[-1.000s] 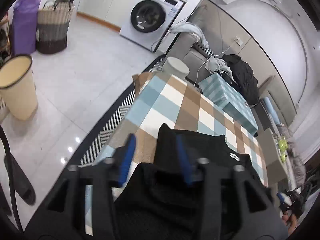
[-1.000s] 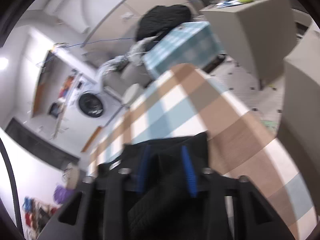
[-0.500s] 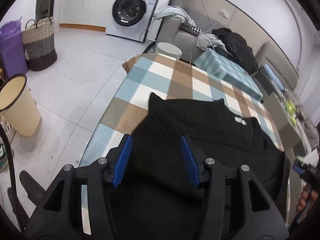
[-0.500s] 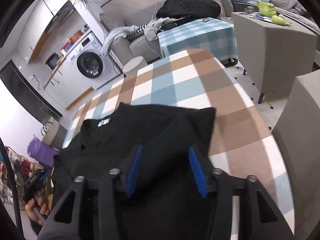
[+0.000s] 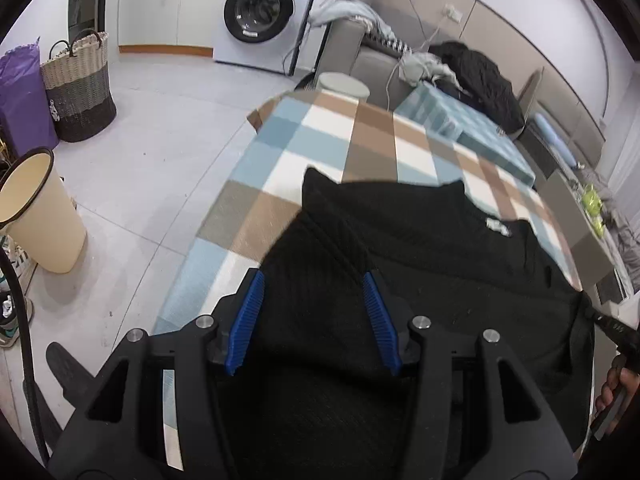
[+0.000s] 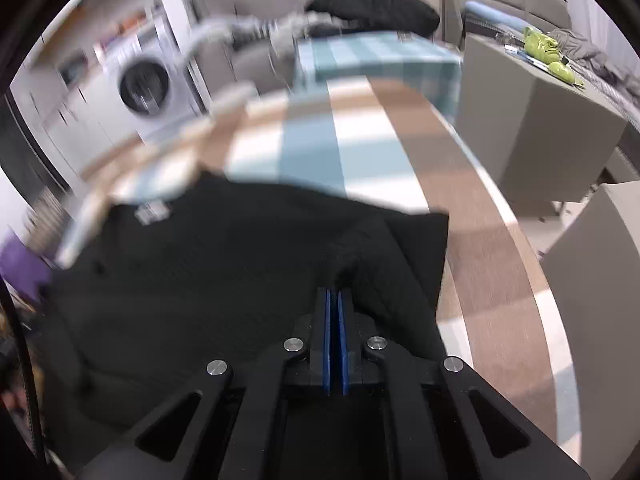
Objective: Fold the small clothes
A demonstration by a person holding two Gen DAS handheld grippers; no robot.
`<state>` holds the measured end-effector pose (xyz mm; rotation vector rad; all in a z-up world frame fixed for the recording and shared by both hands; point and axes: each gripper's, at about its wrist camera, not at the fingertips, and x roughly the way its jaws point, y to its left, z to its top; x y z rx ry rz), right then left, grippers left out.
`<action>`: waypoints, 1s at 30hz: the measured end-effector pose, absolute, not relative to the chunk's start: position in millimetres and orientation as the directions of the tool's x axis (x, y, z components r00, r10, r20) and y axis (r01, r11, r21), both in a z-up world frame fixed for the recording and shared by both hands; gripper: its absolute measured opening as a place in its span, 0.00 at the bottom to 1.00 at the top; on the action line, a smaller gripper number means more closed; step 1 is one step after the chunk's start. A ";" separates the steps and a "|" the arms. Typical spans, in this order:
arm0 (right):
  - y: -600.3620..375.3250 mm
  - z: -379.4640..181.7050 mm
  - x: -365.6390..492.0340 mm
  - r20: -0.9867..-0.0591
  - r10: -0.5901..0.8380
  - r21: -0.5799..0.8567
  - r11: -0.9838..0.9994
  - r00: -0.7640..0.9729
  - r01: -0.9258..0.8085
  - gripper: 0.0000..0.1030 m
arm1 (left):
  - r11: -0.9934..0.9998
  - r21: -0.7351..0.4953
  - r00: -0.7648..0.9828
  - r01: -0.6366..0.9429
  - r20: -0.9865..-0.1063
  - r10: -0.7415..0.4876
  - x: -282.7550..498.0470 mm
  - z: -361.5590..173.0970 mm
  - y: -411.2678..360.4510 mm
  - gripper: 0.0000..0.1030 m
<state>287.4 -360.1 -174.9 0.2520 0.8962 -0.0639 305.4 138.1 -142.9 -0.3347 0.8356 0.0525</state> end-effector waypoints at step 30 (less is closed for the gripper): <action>-403.5 -178.2 283.1 -0.764 0.113 0.334 0.912 0.635 0.240 0.41 | 0.964 -0.225 0.690 -0.139 -0.720 -0.069 326.9 -127.9 141.6 0.10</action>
